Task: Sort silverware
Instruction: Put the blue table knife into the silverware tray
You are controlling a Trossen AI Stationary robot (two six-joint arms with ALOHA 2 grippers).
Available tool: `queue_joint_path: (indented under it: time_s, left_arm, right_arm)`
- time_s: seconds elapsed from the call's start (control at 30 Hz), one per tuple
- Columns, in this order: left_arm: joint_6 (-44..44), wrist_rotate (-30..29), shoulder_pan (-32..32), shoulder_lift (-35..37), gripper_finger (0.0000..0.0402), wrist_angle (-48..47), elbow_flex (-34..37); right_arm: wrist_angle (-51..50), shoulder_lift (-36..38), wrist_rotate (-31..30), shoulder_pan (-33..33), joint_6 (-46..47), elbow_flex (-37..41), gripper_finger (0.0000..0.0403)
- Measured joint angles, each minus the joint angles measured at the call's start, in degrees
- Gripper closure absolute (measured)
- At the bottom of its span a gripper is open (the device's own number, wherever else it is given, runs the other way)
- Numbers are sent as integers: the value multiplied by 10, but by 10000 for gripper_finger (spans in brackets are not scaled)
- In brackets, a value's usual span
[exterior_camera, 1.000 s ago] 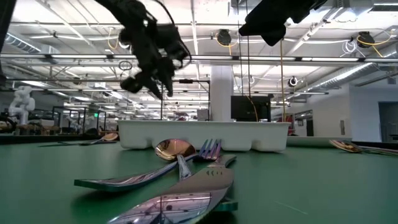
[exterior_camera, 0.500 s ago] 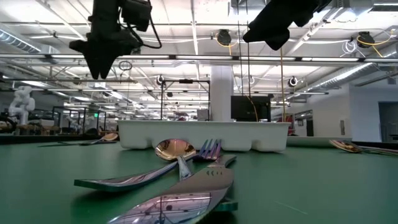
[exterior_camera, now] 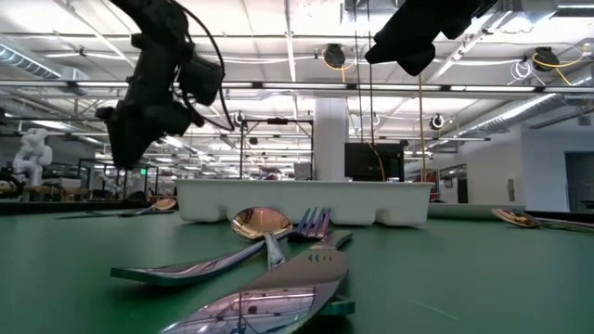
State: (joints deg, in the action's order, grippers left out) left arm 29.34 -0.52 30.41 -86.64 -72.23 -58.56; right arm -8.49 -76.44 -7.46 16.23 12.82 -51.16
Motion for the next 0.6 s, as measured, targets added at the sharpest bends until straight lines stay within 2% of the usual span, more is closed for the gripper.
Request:
queue_joint_path:
  time_s: [0.23, 0.37, 0.6]
  left_arm:
    - [-73, -47, 3, -33, 274, 66, 4]
    - [-115, -46, 15, -44, 274, 72, 5]
    - [-129, -43, 27, -45, 274, 103, 31]
  right_arm:
    - [0, 0, 0, 0, 0, 0, 273]
    - [0, 0, 0, 0, 0, 0, 273]
    - [-25, -2, -1, 6, 15, 1, 273]
